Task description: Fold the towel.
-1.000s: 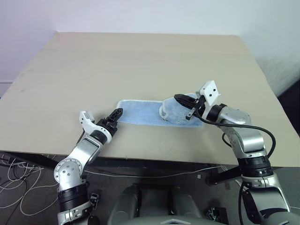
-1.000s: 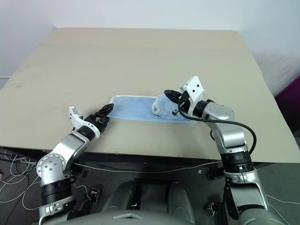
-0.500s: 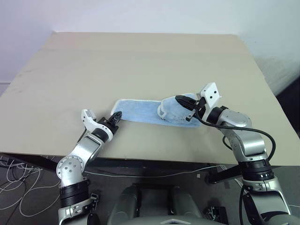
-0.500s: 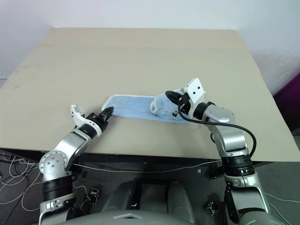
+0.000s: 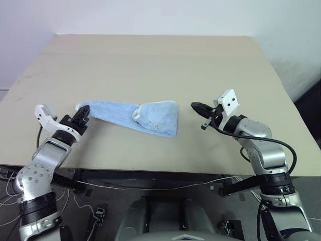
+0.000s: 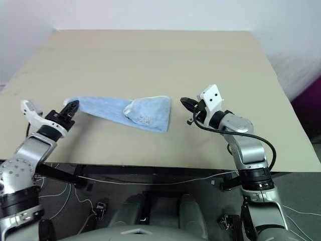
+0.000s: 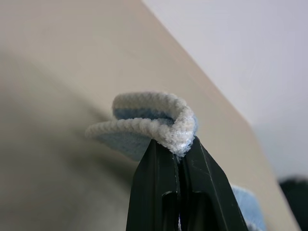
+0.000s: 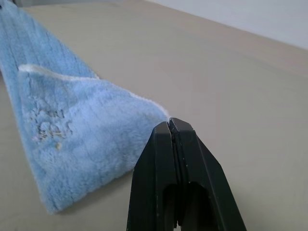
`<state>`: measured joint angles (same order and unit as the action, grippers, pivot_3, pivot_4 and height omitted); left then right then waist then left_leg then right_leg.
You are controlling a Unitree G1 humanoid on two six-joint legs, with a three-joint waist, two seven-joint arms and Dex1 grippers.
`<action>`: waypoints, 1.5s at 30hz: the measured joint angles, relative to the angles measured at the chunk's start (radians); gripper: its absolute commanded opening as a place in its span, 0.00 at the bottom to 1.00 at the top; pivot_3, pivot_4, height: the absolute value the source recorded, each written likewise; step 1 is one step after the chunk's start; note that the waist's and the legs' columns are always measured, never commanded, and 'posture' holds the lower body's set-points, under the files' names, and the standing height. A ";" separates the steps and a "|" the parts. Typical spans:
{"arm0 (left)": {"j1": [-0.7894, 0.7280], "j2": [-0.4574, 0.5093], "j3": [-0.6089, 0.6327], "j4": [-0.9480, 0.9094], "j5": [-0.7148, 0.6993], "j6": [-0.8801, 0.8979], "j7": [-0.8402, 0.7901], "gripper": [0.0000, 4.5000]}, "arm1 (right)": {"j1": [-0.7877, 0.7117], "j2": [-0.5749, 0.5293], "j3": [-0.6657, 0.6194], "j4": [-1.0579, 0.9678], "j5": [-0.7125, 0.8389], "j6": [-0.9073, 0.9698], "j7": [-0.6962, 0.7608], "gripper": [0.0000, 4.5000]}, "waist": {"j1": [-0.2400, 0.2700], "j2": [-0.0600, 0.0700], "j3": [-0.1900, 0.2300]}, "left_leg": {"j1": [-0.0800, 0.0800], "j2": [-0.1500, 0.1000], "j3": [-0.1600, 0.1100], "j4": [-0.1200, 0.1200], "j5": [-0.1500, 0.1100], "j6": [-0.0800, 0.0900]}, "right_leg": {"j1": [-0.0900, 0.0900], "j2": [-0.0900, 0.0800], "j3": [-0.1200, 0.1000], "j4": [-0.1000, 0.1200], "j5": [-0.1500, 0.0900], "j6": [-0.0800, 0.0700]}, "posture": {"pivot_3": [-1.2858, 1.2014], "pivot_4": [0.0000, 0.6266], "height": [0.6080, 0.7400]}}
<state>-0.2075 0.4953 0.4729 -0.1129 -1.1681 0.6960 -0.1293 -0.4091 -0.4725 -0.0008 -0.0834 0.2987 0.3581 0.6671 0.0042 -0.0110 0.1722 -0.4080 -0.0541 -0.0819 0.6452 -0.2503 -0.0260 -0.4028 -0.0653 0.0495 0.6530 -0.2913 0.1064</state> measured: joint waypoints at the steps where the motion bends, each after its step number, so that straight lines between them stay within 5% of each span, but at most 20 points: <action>1: 0.000 0.023 -0.036 -0.020 0.037 -0.002 -0.043 0.00 | 0.001 0.000 0.000 0.000 0.000 0.000 -0.001 0.00 | 0.001 0.000 0.000 | 0.000 0.000 0.000 0.000 0.000 0.000 | 0.000 0.000 0.000 0.000 0.000 0.000 | 0.52 0.24 1.00; 10: -0.101 0.156 -0.451 -0.179 0.390 -0.058 -0.412 0.00 | 0.005 0.003 -0.002 0.000 -0.002 -0.002 -0.013 0.00 | -0.001 0.000 0.000 | 0.000 0.000 0.000 -0.003 0.000 0.000 | -0.001 0.000 0.000 -0.002 0.000 0.000 | 0.52 0.24 1.00; 14: -0.181 0.142 -0.617 -0.162 0.554 -0.080 -0.472 0.00 | 0.012 0.006 -0.003 0.000 -0.002 -0.003 -0.022 0.00 | -0.005 0.001 0.001 | -0.001 0.000 0.000 -0.003 0.000 0.000 | -0.001 0.000 0.001 -0.002 0.000 0.000 | 0.52 0.24 1.00; 24: -0.349 -0.046 -0.745 -0.007 0.743 -0.025 -0.456 0.00 | 0.056 0.008 -0.009 -0.039 -0.002 -0.001 -0.049 0.00 | -0.018 0.000 0.001 | -0.001 0.000 0.000 -0.002 0.000 0.000 | -0.001 0.001 0.000 -0.002 0.000 0.000 | 0.52 0.24 1.00; 30: -0.354 -0.044 -0.803 0.012 0.825 -0.008 -0.482 0.00 | 0.066 0.008 -0.010 -0.052 -0.002 0.006 -0.060 0.00 | -0.018 0.000 0.001 | -0.001 0.001 0.000 -0.002 0.000 0.000 | -0.002 0.001 0.000 -0.001 0.000 0.000 | 0.52 0.24 1.00; 33: -0.353 -0.049 -0.801 0.016 0.834 -0.003 -0.499 0.14 | 0.066 0.008 -0.010 -0.052 -0.002 0.006 -0.062 0.00 | -0.017 0.000 0.001 | -0.001 0.000 0.000 -0.002 0.000 0.000 | -0.001 0.001 0.000 -0.001 0.000 0.000 | 0.52 0.24 1.00; 40: -0.324 -0.065 -0.716 -0.026 0.776 0.040 -0.530 0.63 | 0.057 0.008 -0.009 -0.051 -0.002 0.006 -0.062 0.00 | -0.018 0.000 0.001 | -0.001 0.001 0.000 -0.002 0.000 0.000 | -0.002 0.001 0.000 -0.001 0.000 0.000 | 0.52 0.24 1.00; 43: -0.287 -0.087 -0.598 -0.072 0.646 0.107 -0.557 0.84 | 0.044 0.008 -0.007 -0.047 -0.003 0.006 -0.061 0.00 | -0.019 0.000 0.001 | -0.001 0.001 0.000 -0.002 0.000 0.000 | -0.002 0.000 0.000 -0.001 0.000 0.000 | 0.52 0.24 1.00; 45: -0.276 -0.099 -0.507 -0.110 0.551 0.141 -0.560 0.84 | 0.040 0.008 -0.007 -0.046 -0.002 0.006 -0.057 0.00 | -0.018 0.000 0.001 | -0.001 0.001 0.000 -0.001 0.000 0.000 | -0.002 0.000 0.000 -0.001 0.000 0.000 | 0.52 0.24 1.00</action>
<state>-0.4834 0.3960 -0.0338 -0.2225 -0.6168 0.8370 -0.6894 -0.3693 -0.4641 -0.0077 -0.1297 0.2965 0.3642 0.6101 -0.0138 -0.0106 0.1734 -0.4093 -0.0532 -0.0819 0.6438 -0.2502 -0.0257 -0.4045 -0.0649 0.0499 0.6520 -0.2911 0.1069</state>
